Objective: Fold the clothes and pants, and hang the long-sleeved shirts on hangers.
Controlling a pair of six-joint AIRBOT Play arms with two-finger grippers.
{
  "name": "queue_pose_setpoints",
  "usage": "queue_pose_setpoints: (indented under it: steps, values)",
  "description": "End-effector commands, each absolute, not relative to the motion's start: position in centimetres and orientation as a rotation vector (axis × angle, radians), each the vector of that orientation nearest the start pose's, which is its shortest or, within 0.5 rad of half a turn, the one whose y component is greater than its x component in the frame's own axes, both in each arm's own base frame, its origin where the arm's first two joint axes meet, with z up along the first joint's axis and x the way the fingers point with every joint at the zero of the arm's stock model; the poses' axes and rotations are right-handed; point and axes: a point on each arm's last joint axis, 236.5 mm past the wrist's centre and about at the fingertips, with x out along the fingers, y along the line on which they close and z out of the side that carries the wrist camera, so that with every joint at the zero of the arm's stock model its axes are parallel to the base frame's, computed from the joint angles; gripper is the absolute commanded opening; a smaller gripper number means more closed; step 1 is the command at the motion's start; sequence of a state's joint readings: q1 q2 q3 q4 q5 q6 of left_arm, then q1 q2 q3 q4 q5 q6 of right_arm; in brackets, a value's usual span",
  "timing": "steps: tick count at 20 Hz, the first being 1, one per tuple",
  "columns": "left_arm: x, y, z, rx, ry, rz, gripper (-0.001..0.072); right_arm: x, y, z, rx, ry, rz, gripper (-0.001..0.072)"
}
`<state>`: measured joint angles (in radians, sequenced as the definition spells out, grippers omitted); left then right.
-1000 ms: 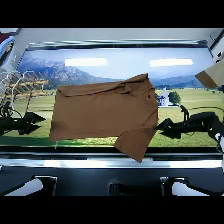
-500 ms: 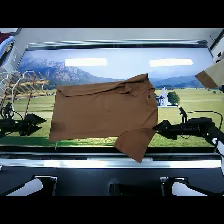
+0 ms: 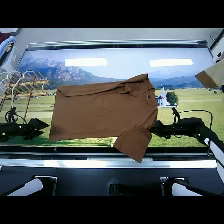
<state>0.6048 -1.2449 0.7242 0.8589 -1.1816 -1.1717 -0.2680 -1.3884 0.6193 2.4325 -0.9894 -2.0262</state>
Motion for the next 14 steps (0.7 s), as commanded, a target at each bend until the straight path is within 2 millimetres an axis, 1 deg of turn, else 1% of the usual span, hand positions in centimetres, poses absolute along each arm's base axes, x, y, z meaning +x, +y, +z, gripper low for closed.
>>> queue_pose_setpoints:
  steps: [1,4,8,10,11,14]
  values:
    - [28.3,2.5,-7.8,-0.871,1.312,-0.087,0.0614,30.4,7.0,-11.9,0.777,1.377,0.217,0.0027]
    - [28.0,2.7,-8.5,-0.876,1.310,-0.066,0.0614,30.6,7.3,-9.9,0.764,1.339,0.243,0.0026]
    - [27.0,2.2,-8.5,-0.887,1.341,-0.088,0.0613,31.0,7.3,-7.8,0.776,1.293,0.236,0.0027]
    - [26.8,2.7,-8.6,-0.908,1.345,-0.066,0.0613,31.0,7.3,-7.3,0.772,1.280,0.240,0.0027]
    - [26.3,2.6,-8.8,-0.908,1.359,-0.068,0.0613,31.0,7.4,-7.1,0.774,1.280,0.243,0.0027]
    - [25.2,1.6,-9.5,-0.938,1.394,-0.071,0.0613,30.7,7.7,-6.7,0.775,1.282,0.257,0.0027]
